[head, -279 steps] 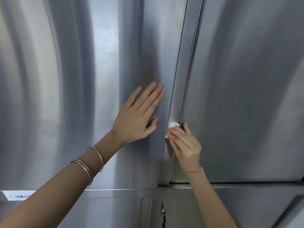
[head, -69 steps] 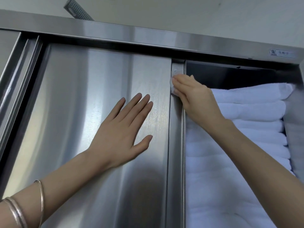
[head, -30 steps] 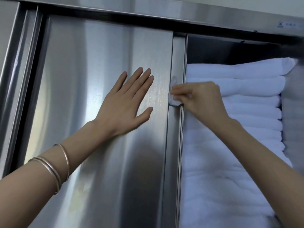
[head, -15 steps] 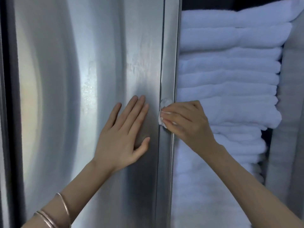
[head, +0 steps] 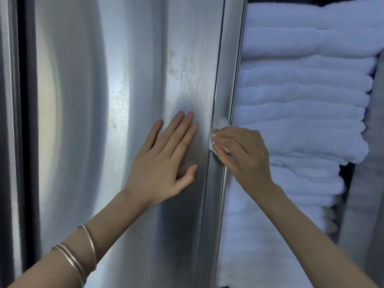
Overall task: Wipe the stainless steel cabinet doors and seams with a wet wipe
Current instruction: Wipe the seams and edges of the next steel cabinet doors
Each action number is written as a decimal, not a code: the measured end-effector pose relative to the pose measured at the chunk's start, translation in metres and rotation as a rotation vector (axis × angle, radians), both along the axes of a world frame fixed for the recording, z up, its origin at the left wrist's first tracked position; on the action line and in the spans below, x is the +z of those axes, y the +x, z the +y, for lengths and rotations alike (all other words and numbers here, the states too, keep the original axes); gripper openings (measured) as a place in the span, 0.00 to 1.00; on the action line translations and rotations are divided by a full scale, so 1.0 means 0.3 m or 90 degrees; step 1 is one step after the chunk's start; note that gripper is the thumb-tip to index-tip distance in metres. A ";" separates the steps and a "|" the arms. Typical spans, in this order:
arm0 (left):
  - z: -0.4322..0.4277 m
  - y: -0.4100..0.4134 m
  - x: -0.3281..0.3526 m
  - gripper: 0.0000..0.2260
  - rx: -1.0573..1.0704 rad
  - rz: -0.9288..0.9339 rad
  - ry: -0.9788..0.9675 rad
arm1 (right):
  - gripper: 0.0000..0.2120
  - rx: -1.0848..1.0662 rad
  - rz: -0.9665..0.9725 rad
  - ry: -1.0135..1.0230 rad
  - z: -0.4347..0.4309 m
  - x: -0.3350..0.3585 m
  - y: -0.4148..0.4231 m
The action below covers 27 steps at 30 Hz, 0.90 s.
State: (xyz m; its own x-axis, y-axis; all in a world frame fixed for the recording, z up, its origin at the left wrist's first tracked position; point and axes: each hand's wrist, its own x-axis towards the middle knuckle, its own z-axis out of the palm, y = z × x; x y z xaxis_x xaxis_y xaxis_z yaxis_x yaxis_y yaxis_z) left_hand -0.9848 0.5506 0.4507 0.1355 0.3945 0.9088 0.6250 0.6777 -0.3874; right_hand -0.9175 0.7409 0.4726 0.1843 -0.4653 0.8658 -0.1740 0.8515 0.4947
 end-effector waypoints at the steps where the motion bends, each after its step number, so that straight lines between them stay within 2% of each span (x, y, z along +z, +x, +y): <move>1: -0.001 0.002 0.000 0.31 -0.001 -0.002 -0.001 | 0.02 0.009 -0.012 -0.012 -0.004 -0.044 -0.002; 4: -0.004 0.001 0.002 0.31 0.001 -0.007 -0.008 | 0.02 0.004 -0.038 0.035 0.006 -0.111 0.014; 7: -0.002 -0.002 0.001 0.32 0.000 -0.006 -0.007 | 0.03 -0.016 -0.052 0.097 0.025 0.017 0.039; 10: -0.001 -0.007 0.000 0.32 -0.009 -0.002 -0.003 | 0.05 0.004 -0.011 0.040 0.012 0.126 0.024; 14: 0.000 -0.008 -0.004 0.31 -0.016 -0.005 -0.007 | 0.03 0.054 -0.016 -0.076 -0.020 -0.071 0.006; 17: 0.000 -0.002 -0.003 0.31 -0.012 -0.011 -0.010 | 0.04 0.014 -0.048 -0.030 -0.019 -0.227 0.035; 21: -0.002 0.003 -0.002 0.31 -0.011 -0.018 -0.020 | 0.07 -0.061 -0.012 0.042 -0.018 -0.081 0.062; 24: -0.011 0.005 -0.001 0.31 -0.017 -0.025 -0.032 | 0.07 -0.066 0.027 -0.017 -0.036 -0.004 0.054; 27: -0.020 0.004 0.001 0.32 -0.018 -0.030 -0.054 | 0.07 -0.057 0.041 -0.080 -0.052 -0.125 0.046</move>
State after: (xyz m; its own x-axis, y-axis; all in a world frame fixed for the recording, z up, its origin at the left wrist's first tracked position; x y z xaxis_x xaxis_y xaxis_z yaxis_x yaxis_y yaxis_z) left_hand -0.9835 0.5445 0.4510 0.1049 0.4673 0.8778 0.6625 0.6254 -0.4122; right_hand -0.9037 0.7255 0.4350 0.2034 -0.3707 0.9062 -0.0655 0.9183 0.3904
